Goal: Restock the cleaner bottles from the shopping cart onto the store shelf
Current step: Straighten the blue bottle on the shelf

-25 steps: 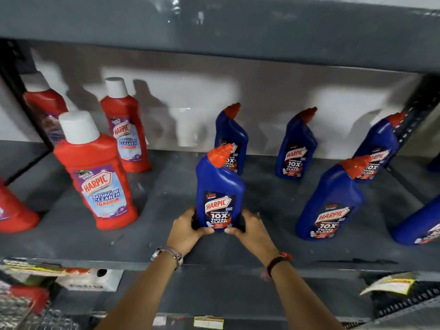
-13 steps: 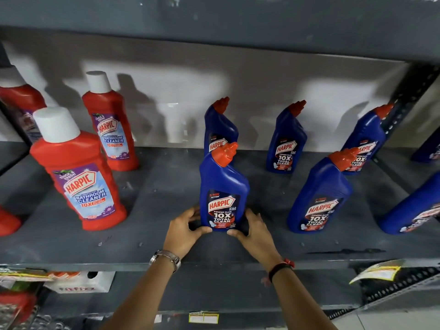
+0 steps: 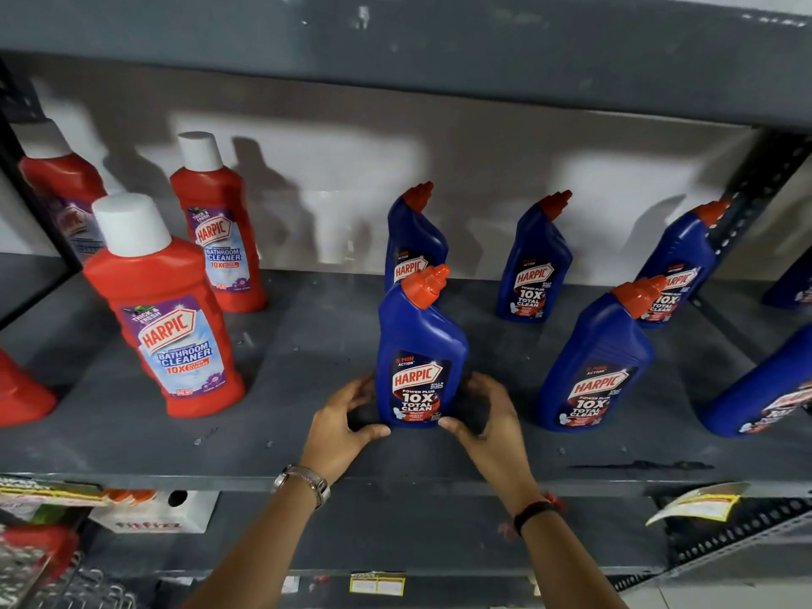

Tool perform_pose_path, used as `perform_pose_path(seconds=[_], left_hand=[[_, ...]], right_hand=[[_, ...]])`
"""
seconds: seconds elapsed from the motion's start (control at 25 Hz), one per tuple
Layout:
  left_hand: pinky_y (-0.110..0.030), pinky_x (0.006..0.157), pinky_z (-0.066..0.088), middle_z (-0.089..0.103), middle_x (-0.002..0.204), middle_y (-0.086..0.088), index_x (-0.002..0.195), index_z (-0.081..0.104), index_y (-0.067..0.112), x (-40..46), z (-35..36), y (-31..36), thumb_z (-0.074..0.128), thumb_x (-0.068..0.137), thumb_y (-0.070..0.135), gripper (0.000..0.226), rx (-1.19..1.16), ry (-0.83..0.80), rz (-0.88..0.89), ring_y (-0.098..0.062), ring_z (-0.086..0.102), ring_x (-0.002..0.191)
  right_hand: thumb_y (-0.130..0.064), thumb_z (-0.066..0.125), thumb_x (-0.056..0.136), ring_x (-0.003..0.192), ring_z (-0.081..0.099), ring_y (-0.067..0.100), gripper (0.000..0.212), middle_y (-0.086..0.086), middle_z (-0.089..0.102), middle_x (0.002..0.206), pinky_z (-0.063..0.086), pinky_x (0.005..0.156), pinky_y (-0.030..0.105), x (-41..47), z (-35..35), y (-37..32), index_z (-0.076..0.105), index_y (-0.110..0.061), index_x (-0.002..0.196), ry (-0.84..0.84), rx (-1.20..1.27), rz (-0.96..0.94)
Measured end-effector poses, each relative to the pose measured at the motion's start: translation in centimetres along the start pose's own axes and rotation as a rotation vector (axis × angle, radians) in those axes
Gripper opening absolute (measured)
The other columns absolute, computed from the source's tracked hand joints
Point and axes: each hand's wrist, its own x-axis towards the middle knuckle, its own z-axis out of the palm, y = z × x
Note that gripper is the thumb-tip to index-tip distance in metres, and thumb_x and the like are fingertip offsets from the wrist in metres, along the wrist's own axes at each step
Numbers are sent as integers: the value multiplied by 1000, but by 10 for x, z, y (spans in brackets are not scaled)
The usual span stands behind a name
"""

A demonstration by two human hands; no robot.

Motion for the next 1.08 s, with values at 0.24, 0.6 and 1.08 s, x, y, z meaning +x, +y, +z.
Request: perform_pose_path(seconds=[0.24,0.6,1.08], left_hand=[[6,75,36,55,85,-7,87,55,17,-39,-107,-47,76,61,-3,39,89,644,63,19,51,80],[-20,83,42,59,106,-1,109,54,5,3,-201,-74,77,62,3,52,144,116,-70,-17,56,98],[-9,91,41,57,115,5,116,48,17,6,-246,-92,74,63,-4,63,50,-79,-123,4,56,102]], right_hand=[[-31,67,76,66,40,-1,29,-21,37,69,35,61,2,-45,76,-42,38,-28,69,97,-64,-321],[-12,72,74,124,48,23,63,10,52,134,40,105,35,29,220,-117,40,-12,129,-554,-61,-181],[-29,81,63,110,54,24,61,9,60,118,47,97,40,8,258,-117,50,-13,113,-452,-94,-187]])
